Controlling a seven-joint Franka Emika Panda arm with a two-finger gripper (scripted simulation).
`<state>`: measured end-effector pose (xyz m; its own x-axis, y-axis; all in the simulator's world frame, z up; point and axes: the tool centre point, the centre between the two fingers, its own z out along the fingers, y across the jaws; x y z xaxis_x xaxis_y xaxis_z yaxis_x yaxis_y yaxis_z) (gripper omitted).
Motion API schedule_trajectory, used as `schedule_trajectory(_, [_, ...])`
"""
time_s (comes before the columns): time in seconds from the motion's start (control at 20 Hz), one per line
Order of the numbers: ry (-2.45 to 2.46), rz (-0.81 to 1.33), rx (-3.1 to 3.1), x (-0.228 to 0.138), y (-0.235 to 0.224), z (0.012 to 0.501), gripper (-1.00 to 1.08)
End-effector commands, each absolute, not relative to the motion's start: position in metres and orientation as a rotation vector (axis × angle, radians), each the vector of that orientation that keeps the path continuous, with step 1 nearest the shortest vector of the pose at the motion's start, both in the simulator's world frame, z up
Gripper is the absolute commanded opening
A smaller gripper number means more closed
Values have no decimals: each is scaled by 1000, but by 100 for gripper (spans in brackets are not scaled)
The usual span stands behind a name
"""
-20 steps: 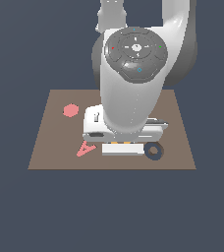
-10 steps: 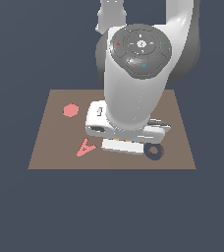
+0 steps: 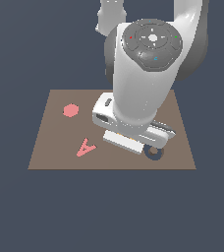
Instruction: Insert a designated object into the corresponding slot on a board.
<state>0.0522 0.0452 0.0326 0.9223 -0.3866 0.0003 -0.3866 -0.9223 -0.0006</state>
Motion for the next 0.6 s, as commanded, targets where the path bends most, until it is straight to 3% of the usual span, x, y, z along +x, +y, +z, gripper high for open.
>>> schedule_trajectory(0.0, [752,-2,-3049,50,50,33,-100])
schedule_trajectory(0.55, [1352,-2,-2834,46,75,35,-100])
